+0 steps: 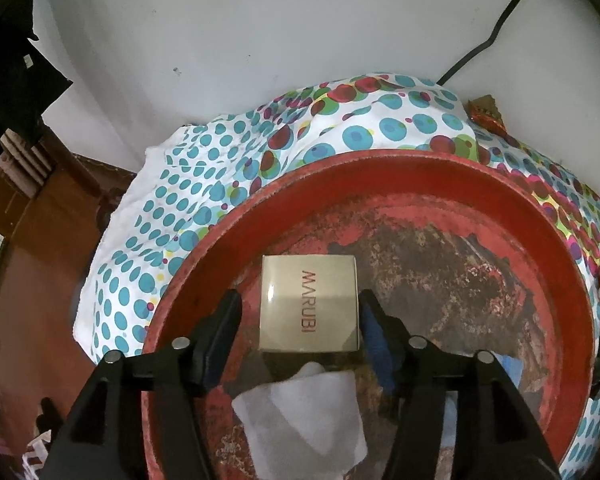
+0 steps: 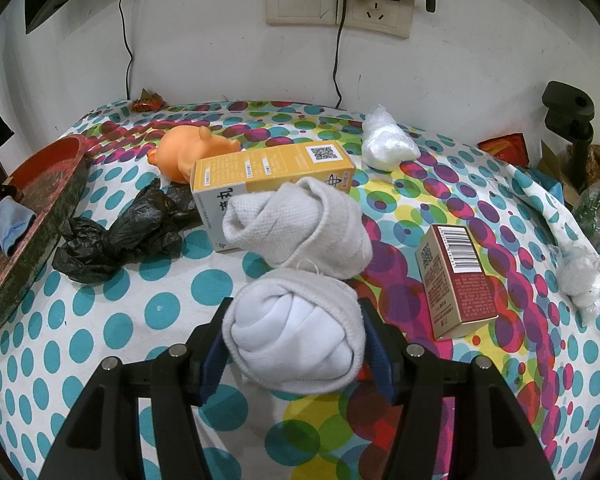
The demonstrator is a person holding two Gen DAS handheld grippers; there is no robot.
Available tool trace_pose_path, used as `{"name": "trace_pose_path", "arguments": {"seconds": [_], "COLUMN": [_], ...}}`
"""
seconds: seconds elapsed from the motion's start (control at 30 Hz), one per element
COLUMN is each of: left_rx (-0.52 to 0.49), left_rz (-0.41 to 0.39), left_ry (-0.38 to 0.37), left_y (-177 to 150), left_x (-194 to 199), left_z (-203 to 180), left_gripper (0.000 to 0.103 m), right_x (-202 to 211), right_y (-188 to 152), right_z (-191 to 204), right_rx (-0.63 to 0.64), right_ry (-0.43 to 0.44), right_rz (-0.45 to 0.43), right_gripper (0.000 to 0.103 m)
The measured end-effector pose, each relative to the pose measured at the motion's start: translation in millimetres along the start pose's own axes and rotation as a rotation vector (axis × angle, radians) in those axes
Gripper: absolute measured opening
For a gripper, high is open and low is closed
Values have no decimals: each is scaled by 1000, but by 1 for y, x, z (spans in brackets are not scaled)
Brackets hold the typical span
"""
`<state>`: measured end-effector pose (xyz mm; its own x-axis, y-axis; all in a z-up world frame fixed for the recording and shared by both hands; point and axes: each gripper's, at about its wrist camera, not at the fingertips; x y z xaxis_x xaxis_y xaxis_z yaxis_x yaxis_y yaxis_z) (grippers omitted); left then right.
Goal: Organize objects
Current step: 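Open the left tool to set the box on the tray, then carry the held white sock over the red tray with the right tool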
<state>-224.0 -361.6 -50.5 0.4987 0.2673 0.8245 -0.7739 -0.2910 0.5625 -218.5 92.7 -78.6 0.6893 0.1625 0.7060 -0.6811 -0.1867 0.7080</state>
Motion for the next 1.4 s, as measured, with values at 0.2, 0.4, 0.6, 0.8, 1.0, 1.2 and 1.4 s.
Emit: {"name": "trace_pose_path", "arguments": {"seconds": [0.2,0.4,0.6,0.8,1.0,1.2,1.4], "left_rx": [-19,-8,1,20,-34,-54,-53], "left_rz": [-22,-59,-100,-130,-193,-266,-277], "left_ry": [-15,-31,-76,-98,-50,-21,-33], "left_y": [-7,-23,-43,-71,-104,-131,-145], "left_x": [14,36,64,94,119,143,148], "left_z": [1,1,0,-1,-8,-13,-11], "left_gripper": [67,70,78,89,95,97,100], "right_x": [0,0,0,0,0,2,11], "right_y": [0,0,0,0,0,0,-5], "right_z": [0,0,0,0,0,2,5], "right_rx": [0,1,4,3,4,20,-6], "right_ry": [0,-1,-5,-4,-6,-28,-30], "right_rz": [0,0,1,1,0,-7,-21], "right_gripper": [61,61,61,61,61,60,60]}}
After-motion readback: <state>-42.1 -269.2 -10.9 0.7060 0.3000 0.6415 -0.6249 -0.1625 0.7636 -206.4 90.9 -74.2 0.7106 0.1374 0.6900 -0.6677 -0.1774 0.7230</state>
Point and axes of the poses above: each gripper's, at about its wrist camera, not at the fingertips, and x roughly against the way its jaws point, z to its left, y to its top, and after that the axes turned 7 degrees about -z, right-handed
